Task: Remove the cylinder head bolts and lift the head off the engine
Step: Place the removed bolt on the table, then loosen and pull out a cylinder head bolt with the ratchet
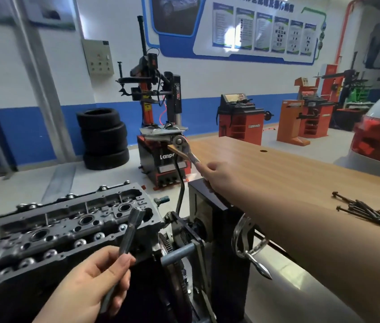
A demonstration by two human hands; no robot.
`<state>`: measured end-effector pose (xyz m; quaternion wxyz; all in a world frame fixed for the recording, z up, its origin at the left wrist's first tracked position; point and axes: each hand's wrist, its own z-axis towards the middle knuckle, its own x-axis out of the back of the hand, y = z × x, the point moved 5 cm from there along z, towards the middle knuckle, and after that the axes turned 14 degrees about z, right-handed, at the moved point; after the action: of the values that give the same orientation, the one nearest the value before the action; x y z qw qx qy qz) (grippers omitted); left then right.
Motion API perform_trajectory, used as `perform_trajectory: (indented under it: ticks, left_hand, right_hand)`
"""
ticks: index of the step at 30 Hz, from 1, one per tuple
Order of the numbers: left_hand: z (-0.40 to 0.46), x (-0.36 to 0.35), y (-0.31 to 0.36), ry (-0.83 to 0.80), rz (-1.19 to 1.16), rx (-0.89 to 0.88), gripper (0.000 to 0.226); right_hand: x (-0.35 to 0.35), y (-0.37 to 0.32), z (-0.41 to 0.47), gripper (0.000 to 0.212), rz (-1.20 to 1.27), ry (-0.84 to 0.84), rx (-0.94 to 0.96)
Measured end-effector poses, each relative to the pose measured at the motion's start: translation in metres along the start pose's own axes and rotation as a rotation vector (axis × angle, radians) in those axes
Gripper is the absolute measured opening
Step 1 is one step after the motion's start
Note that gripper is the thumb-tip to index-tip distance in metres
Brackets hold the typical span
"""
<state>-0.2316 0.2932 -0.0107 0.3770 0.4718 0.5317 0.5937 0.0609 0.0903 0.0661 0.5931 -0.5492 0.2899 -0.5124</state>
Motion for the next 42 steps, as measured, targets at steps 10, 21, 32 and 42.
perform_trajectory:
  ticks: [10, 21, 32, 42]
  left_hand:
    - [-0.006, 0.033, 0.056, 0.21, 0.013, -0.147, 0.033]
    - [-0.056, 0.088, 0.067, 0.314, 0.327, -0.12, 0.057]
    - [-0.089, 0.117, 0.069, 0.416, 0.351, -0.354, 0.055]
    - [-0.096, 0.122, 0.072, 0.473, 0.442, -0.436, 0.036]
  right_hand:
    - [-0.122, -0.109, -0.104, 0.056, 0.66, -0.566, -0.447]
    - [-0.166, -0.116, -0.161, 0.063, 0.514, -0.898, -0.457]
    - [-0.182, -0.131, -0.172, 0.069, 0.446, -0.918, -0.297]
    - [-0.184, -0.137, -0.174, 0.083, 0.394, -0.955, -0.3]
